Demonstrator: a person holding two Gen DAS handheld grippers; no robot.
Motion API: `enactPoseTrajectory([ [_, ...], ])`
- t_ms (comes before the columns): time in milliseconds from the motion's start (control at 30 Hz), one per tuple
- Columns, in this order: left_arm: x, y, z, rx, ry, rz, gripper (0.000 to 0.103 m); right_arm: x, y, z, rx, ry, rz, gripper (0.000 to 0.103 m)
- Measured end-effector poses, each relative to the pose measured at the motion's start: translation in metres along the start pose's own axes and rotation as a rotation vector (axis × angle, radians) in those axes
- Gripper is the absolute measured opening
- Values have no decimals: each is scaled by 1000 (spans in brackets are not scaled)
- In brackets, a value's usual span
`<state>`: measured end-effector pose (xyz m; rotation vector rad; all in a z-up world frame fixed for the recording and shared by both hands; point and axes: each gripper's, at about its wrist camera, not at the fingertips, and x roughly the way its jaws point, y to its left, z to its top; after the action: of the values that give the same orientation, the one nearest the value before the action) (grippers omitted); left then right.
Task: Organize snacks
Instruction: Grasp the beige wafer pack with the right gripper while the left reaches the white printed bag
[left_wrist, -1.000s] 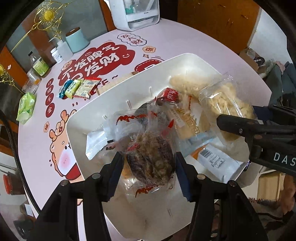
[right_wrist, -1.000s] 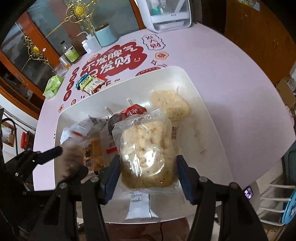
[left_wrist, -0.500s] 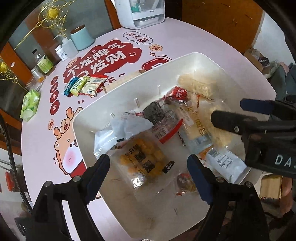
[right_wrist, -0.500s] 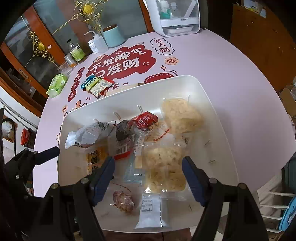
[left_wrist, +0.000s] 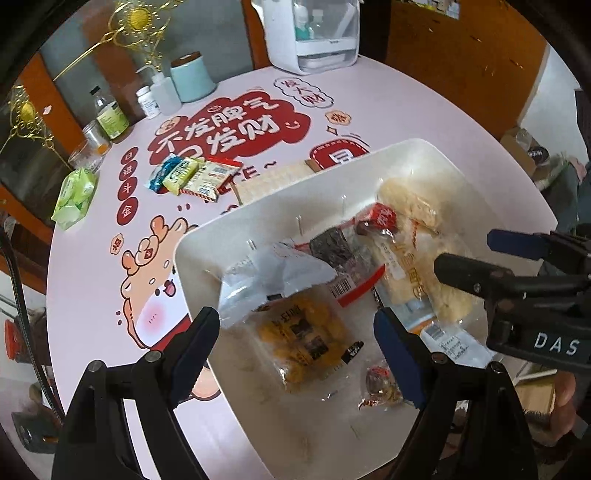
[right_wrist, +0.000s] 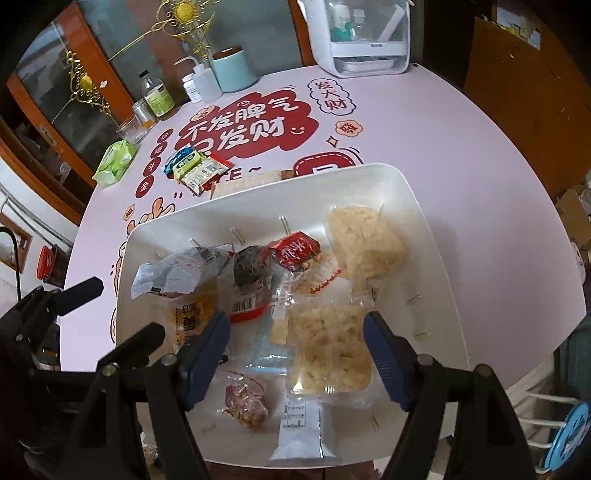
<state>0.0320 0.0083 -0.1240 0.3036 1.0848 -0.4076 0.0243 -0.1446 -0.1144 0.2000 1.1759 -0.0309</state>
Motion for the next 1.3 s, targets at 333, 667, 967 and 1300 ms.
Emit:
enactPoseTrajectory([
  [333, -4, 18, 2, -79, -18, 11, 85, 3, 9, 13, -44, -1, 6, 76],
  [667, -13, 54, 18, -196, -62, 40, 85, -4, 15, 47, -110, -38, 11, 76],
  [967, -25, 111, 60, -277, -137, 131, 85, 2, 14, 137, -147, -72, 54, 75],
  [1300, 16, 168, 130, -257, -95, 215, 85, 72, 56, 234, -283, -10, 124, 75],
])
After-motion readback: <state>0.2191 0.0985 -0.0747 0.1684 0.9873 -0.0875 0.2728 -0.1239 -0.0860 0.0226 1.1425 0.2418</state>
